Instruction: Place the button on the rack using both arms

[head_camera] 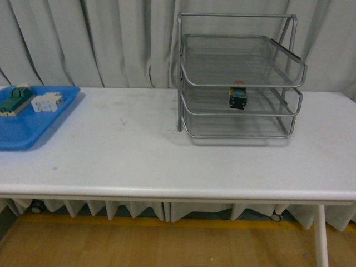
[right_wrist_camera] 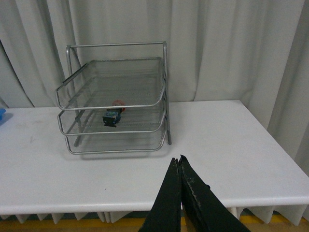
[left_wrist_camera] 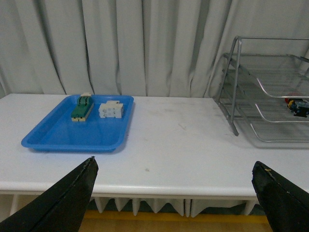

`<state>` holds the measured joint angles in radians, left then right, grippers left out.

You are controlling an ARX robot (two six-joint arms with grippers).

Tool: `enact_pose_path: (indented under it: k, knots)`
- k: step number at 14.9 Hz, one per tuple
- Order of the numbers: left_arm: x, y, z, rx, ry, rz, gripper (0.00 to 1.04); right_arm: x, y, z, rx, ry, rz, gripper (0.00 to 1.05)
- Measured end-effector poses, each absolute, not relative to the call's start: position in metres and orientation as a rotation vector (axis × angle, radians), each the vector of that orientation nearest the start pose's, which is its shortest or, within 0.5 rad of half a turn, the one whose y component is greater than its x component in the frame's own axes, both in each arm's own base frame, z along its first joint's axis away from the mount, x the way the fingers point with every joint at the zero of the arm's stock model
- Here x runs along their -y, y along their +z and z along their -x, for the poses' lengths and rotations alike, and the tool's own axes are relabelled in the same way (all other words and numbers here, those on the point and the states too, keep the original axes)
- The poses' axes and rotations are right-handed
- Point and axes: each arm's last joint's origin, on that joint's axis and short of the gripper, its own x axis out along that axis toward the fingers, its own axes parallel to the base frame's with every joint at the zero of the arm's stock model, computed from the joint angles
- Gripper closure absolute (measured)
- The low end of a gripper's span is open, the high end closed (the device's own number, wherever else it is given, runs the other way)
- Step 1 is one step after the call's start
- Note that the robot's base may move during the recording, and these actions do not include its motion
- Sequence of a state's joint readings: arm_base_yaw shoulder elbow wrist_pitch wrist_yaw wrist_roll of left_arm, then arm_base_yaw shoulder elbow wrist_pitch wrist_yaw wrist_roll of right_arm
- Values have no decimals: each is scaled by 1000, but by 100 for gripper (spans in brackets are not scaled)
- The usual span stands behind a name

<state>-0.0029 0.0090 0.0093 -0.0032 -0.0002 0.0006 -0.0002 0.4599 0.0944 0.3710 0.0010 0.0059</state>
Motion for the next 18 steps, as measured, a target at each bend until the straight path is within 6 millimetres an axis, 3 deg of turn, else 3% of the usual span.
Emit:
enact_pose_path:
  k: [9, 18]
  knots:
    - [0, 166, -98, -3, -3, -1, 7, 0, 169, -115, -1, 0, -6, 103]
    - [0, 166, -98, -2, -3, -1, 7, 0, 168, -97, 13, -1, -6, 103]
